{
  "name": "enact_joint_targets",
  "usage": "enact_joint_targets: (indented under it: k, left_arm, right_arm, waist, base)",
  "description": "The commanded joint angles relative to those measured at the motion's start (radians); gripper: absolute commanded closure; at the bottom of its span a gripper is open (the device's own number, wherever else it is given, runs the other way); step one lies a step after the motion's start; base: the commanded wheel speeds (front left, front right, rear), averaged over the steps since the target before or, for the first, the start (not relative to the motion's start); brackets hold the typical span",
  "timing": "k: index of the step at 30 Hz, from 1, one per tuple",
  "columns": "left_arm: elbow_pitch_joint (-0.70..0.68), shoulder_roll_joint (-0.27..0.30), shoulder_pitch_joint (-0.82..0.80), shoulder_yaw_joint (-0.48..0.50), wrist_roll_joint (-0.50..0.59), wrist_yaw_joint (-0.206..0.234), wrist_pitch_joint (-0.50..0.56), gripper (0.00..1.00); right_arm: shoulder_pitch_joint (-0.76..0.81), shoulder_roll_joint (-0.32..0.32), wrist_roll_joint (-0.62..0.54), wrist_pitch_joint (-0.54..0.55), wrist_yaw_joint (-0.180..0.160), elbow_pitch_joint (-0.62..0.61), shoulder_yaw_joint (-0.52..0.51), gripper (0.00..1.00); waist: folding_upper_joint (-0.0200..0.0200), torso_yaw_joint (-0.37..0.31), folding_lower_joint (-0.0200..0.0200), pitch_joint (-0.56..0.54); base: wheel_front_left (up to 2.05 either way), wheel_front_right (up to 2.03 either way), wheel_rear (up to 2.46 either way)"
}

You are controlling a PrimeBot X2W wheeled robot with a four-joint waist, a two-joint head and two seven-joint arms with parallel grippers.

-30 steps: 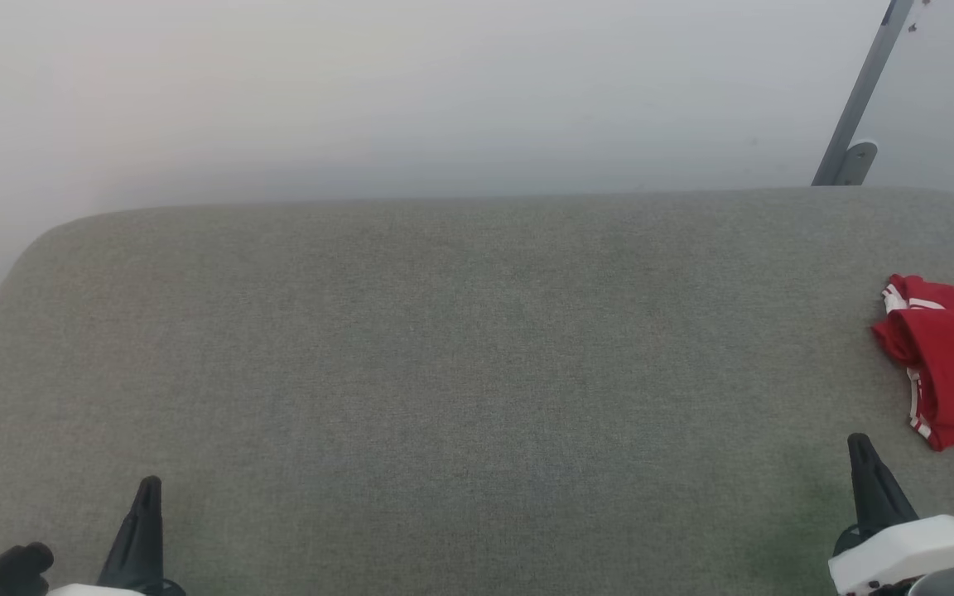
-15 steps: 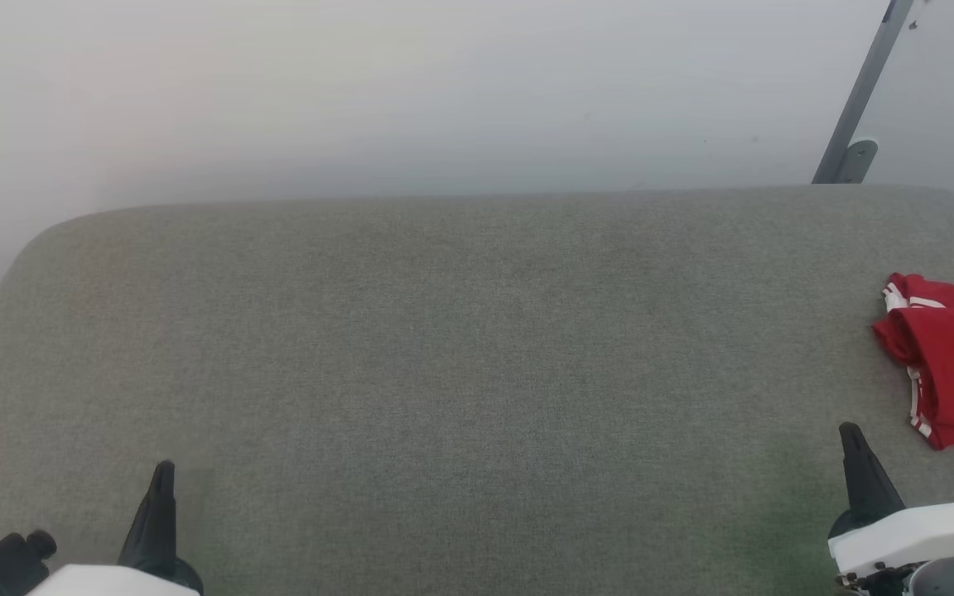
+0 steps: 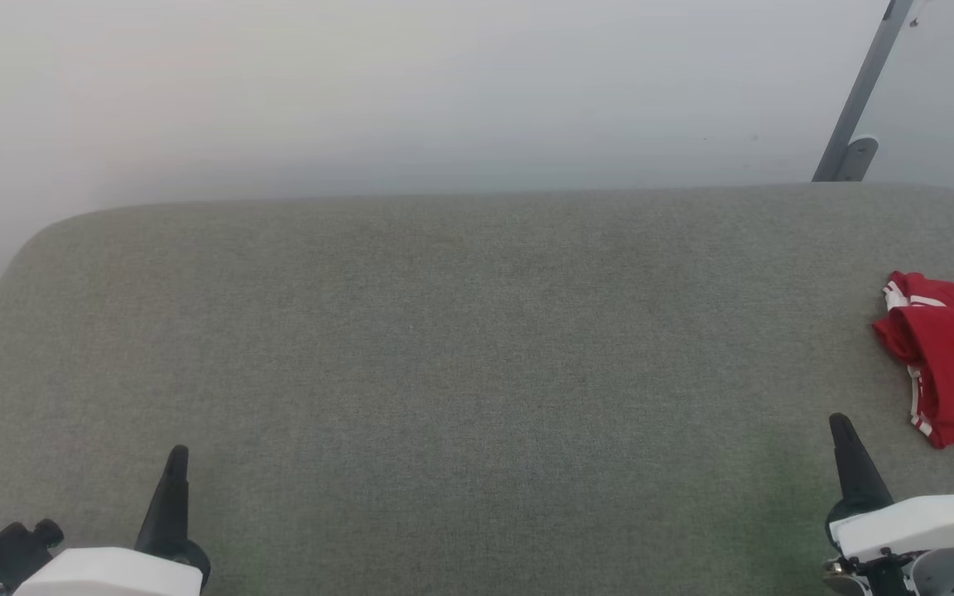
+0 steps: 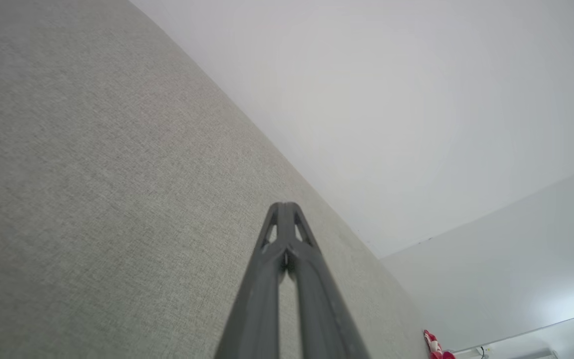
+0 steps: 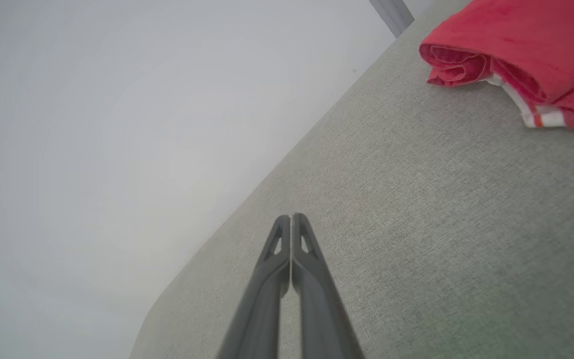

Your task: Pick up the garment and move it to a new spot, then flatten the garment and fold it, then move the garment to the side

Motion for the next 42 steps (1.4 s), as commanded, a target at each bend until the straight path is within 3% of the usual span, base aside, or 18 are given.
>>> enact_joint_targets:
  k: [1, 42]
  left_arm:
    - [-0.008, 0.0, -0.033, 0.006, -0.028, -0.002, 0.008, 1.0]
    - [0.011, -0.072, -0.106, 0.015, -0.351, -0.003, 0.114, 1.0]
  right_arm:
    - [-0.028, -0.002, 0.032, 0.01, 0.0, -0.02, -0.007, 1.0]
    - [-0.05, 0.053, 0.385, 0.116, 0.0, -0.053, -0.026, 1.0]
  waist:
    - [0.0, 0.0, 0.0, 0.0]
    - [0.0, -0.002, 0.0, 0.01]
  base:
    - [0.0, 0.0, 0.0]
    - [0.0, 0.0, 0.0]
